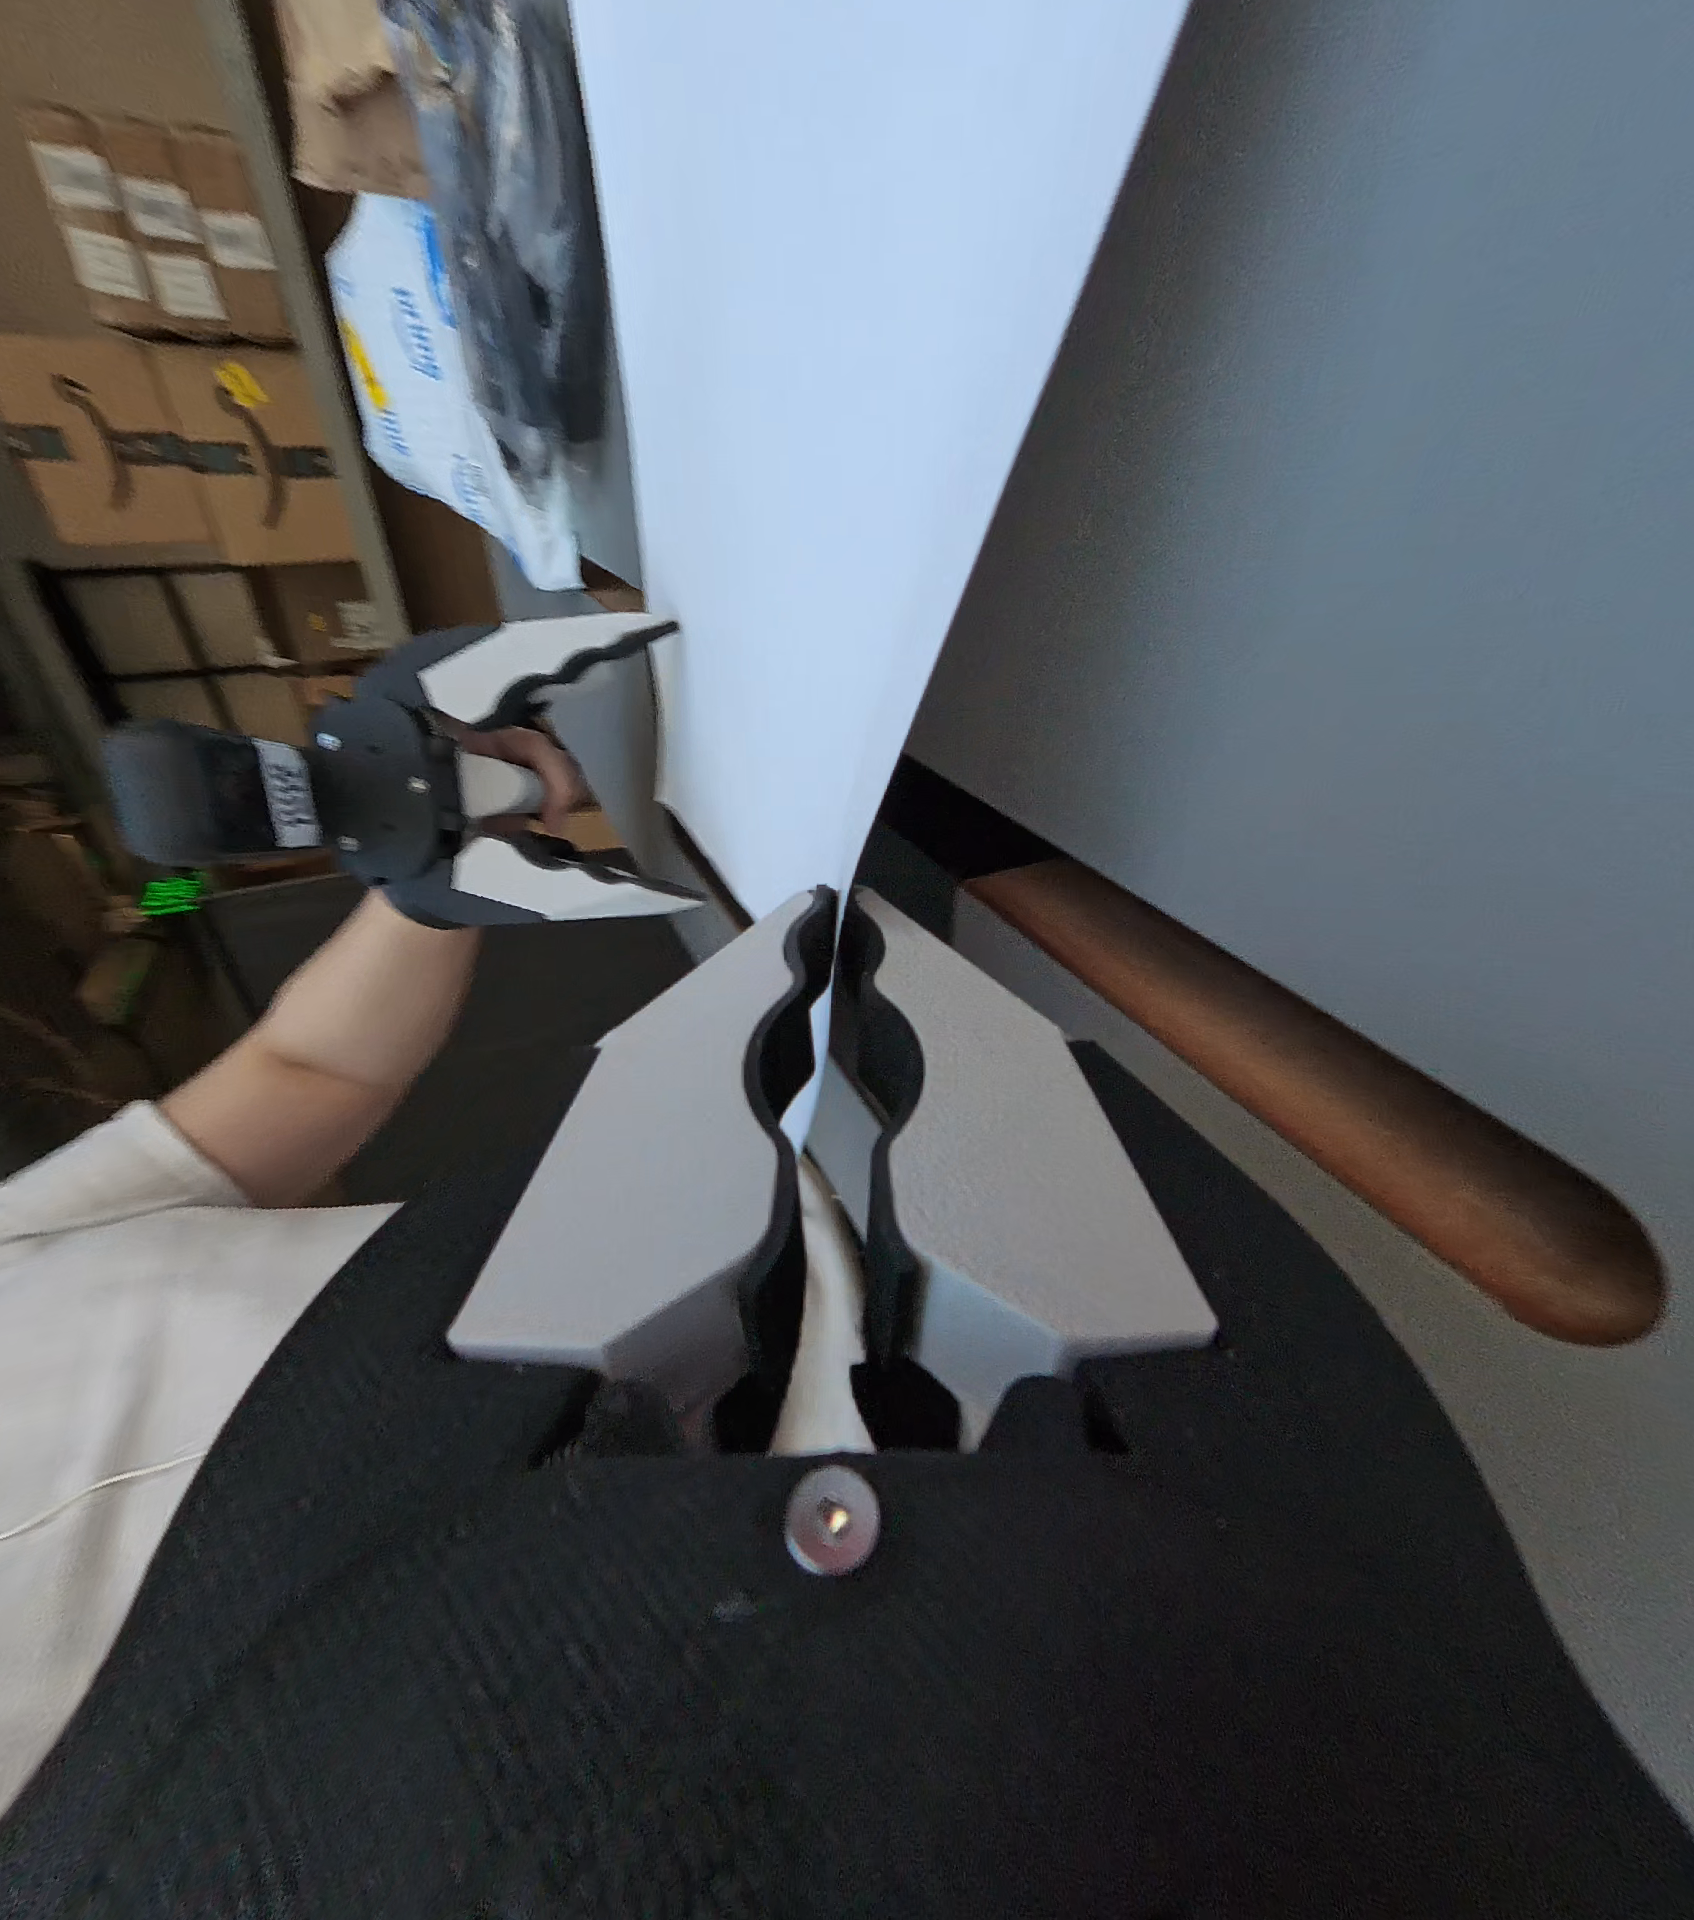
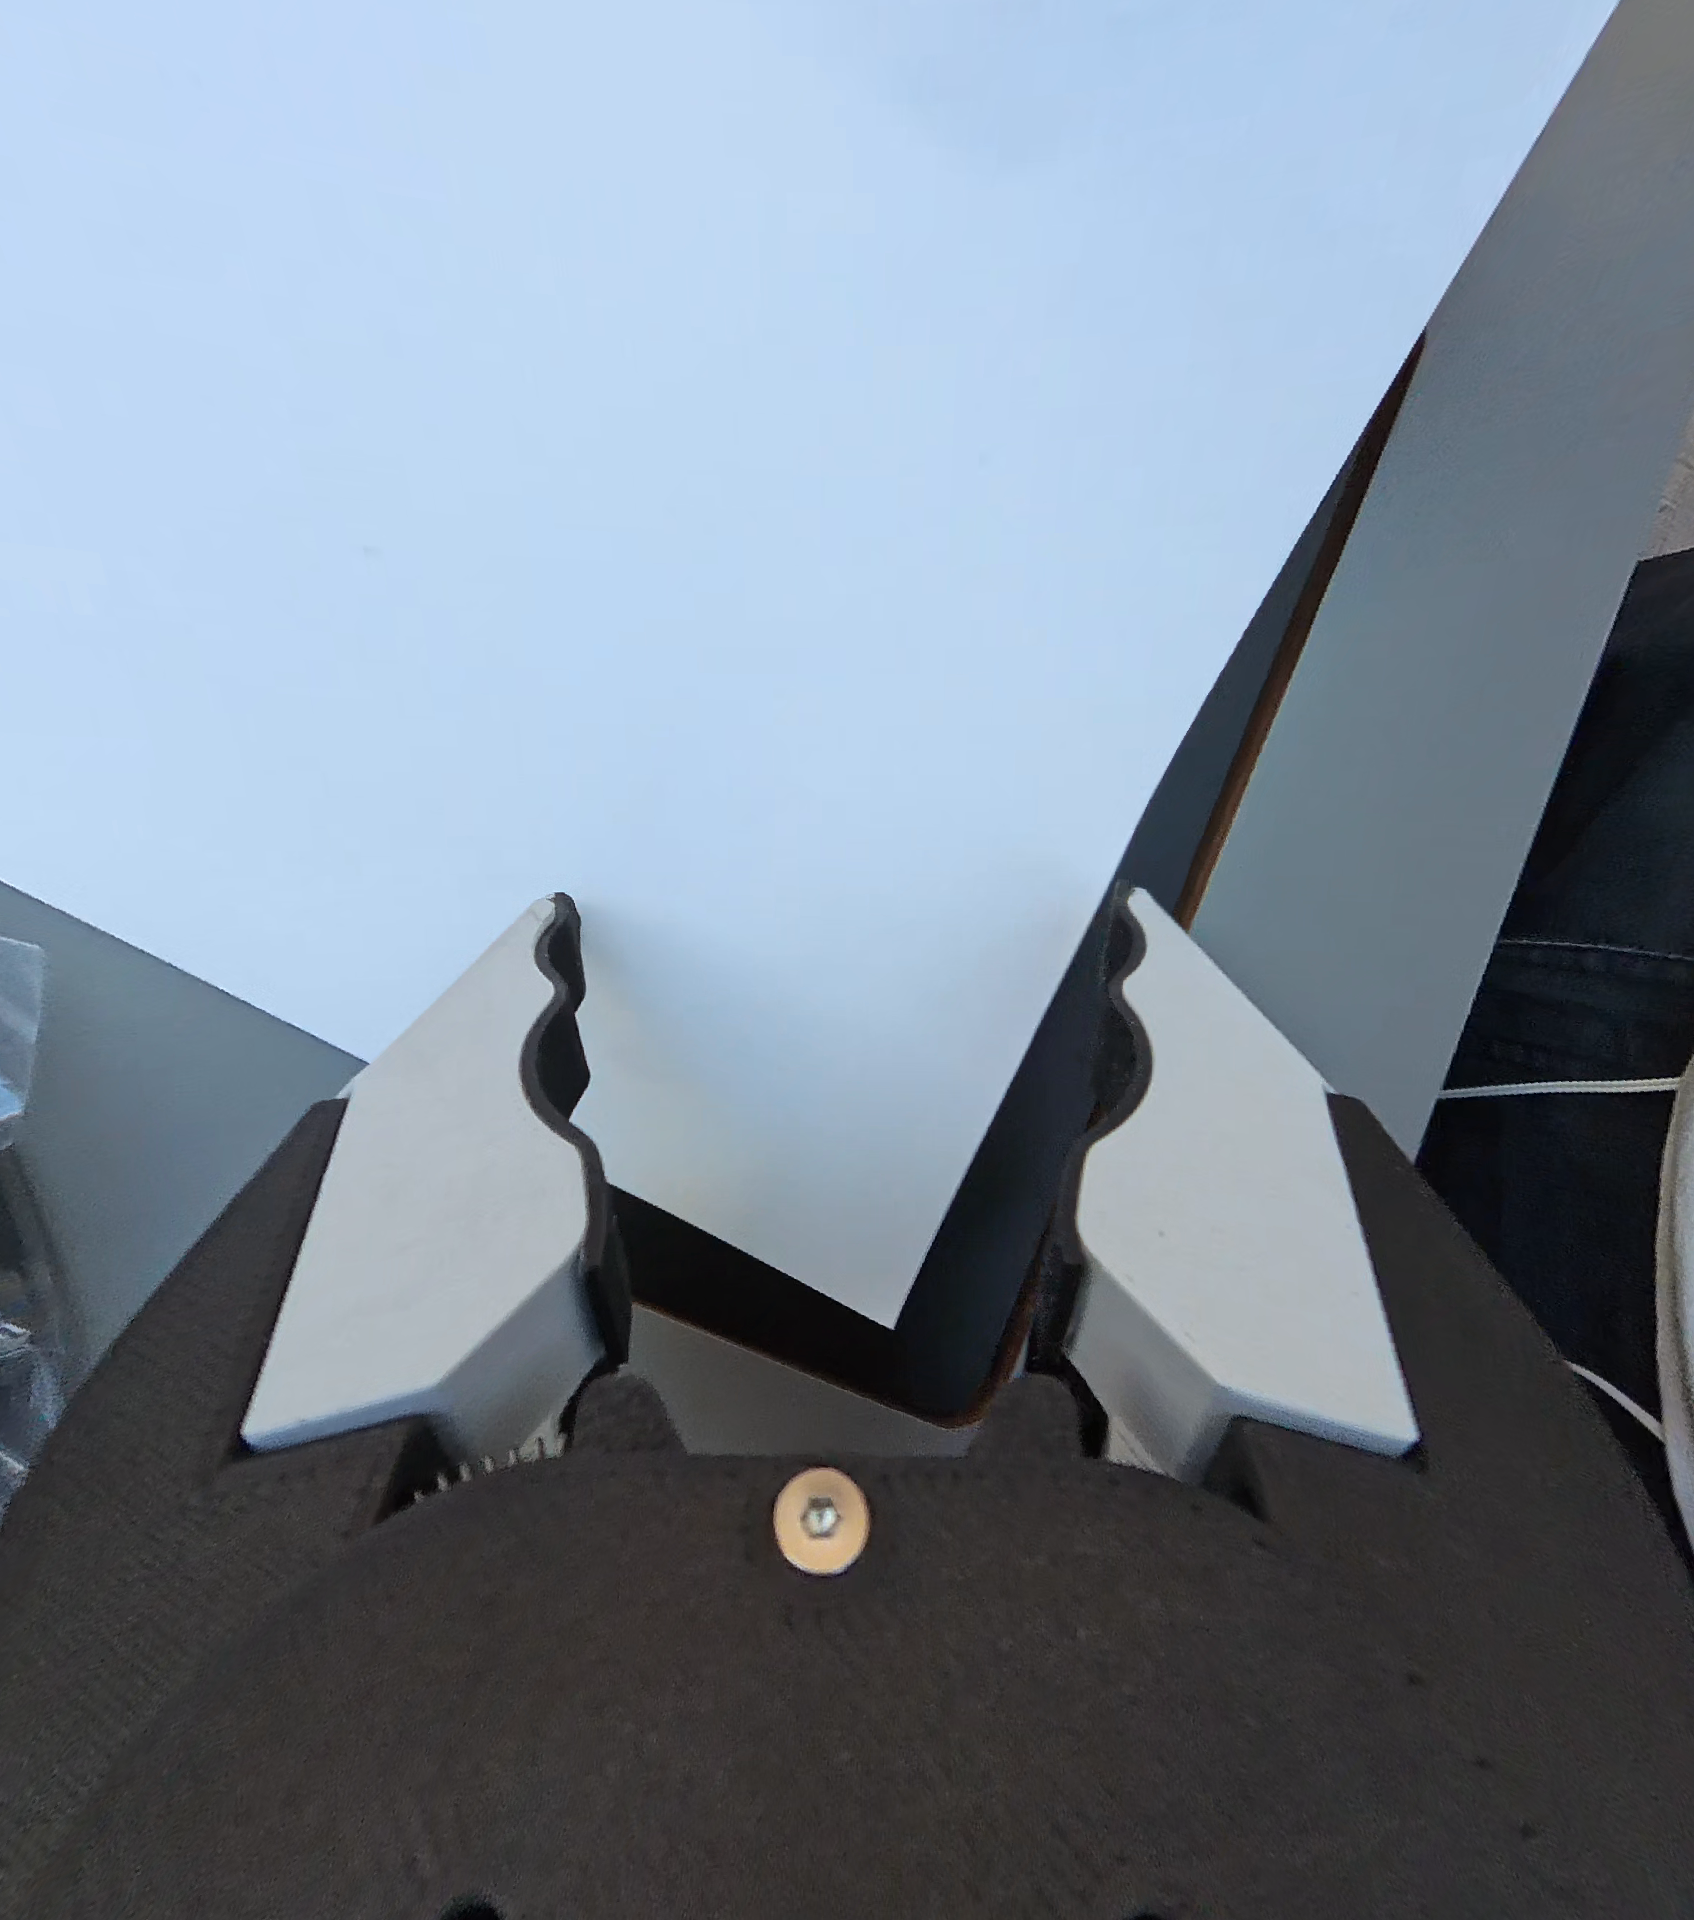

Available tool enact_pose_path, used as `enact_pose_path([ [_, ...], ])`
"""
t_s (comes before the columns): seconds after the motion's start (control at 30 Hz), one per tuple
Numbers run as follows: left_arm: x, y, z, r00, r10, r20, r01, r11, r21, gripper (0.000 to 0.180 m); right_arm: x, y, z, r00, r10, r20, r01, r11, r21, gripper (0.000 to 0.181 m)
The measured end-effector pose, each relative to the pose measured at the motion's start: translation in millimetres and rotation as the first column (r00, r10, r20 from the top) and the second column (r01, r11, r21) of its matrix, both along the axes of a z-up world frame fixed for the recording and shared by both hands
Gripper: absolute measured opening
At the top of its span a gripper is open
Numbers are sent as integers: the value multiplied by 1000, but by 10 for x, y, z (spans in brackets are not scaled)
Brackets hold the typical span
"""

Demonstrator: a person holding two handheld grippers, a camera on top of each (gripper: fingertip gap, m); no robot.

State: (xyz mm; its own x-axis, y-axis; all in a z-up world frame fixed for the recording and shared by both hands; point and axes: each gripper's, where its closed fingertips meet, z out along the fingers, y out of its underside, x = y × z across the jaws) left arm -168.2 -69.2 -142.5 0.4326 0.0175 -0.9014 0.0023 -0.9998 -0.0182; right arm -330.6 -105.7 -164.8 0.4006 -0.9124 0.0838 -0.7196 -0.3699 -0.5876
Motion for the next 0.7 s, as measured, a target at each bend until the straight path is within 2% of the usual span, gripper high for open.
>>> enact_pose_path([
  [0.07,-45,11,177,991,-56,-122,45,995,-89,0,41,-72,89,1000,-24,18,23,999,31,102],
  [0.2,-93,-32,470,957,-135,-256,75,970,-230,0,95,-178,395,996,-80,-27,84,963,258,99],
  [0.3,-102,-79,663,924,-169,-344,62,952,-299,0,92,-176,454,989,-96,-114,134,906,401,80],
  [0.37,-71,-101,681,922,-177,-344,62,946,-319,0,86,-182,440,977,-122,-173,190,863,467,64],
  [0.43,-18,-131,640,933,-168,-319,58,944,-326,0,92,-257,410,962,-158,-220,248,843,478,46],
  [0.5,33,-136,644,928,-173,-330,59,943,-329,0,117,-356,435,949,-204,-240,299,823,483,13],
  [0.53,58,-155,632,931,-165,-325,54,945,-324,0,127,-382,461,944,-214,-249,314,815,487,6],
  [0.6,102,-237,595,947,-104,-304,20,964,-266,0,140,-414,498,937,-217,-273,327,820,469,0],
  [0.7,225,-384,472,974,0,-224,-34,988,-150,26,184,-509,548,930,-229,-286,329,865,379,0],
])
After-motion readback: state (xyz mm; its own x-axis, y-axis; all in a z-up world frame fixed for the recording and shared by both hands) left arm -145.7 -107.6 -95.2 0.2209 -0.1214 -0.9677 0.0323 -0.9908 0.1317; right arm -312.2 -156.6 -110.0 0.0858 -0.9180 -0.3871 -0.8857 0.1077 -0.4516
